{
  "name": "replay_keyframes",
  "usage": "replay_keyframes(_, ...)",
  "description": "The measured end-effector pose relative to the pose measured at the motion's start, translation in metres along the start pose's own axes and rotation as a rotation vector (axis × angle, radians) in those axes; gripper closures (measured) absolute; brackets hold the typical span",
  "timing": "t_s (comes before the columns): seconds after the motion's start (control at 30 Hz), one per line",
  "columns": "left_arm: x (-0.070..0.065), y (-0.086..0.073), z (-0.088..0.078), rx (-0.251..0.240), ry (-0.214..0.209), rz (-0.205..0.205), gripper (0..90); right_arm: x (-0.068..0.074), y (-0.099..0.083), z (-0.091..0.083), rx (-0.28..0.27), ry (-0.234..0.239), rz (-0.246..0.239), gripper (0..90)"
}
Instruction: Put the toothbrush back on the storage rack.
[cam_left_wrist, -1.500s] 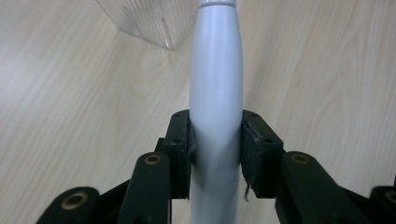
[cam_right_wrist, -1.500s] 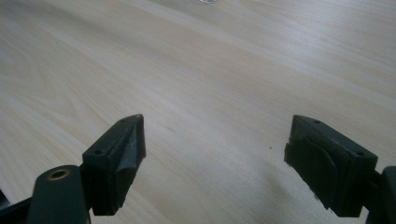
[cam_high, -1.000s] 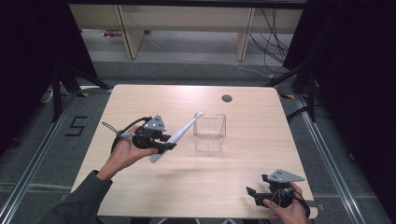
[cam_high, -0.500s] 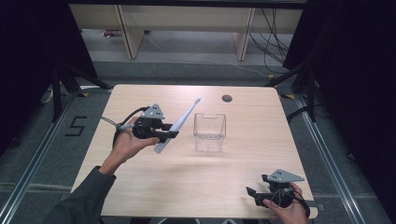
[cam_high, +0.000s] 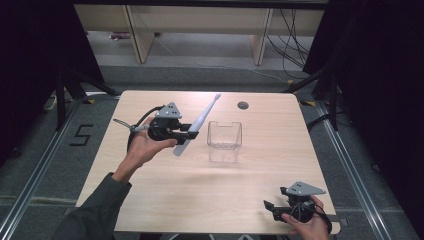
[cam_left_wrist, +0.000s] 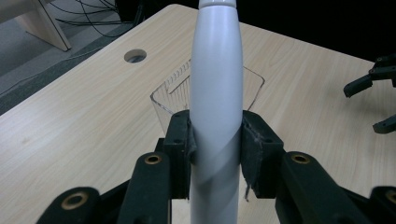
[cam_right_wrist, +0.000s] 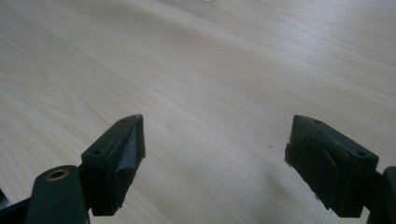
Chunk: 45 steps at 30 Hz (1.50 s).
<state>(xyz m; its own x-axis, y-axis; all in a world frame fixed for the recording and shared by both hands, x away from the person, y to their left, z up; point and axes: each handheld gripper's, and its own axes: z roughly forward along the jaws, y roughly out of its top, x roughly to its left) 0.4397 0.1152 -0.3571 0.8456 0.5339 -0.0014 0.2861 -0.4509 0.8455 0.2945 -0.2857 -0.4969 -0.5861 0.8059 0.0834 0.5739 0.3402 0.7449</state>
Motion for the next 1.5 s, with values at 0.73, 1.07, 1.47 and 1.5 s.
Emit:
replay_keyframes(0.73,0.000,0.032,0.027,-0.065,-0.019,-0.021,66.0,-0.001,0.000,0.000,0.004,-0.004,-0.006,19.3)
replay_keyframes(1.07,-0.001,0.043,0.039,-0.102,-0.029,-0.032,66.0,-0.001,0.000,-0.001,0.008,-0.008,-0.009,19.3)
replay_keyframes(1.47,0.001,0.050,0.057,-0.153,-0.026,-0.060,66.0,-0.001,0.000,-0.001,0.008,-0.006,-0.010,19.3)
replay_keyframes(1.5,0.001,0.052,0.060,-0.157,-0.028,-0.061,66.0,-0.001,0.000,-0.001,0.008,-0.005,-0.008,19.2)
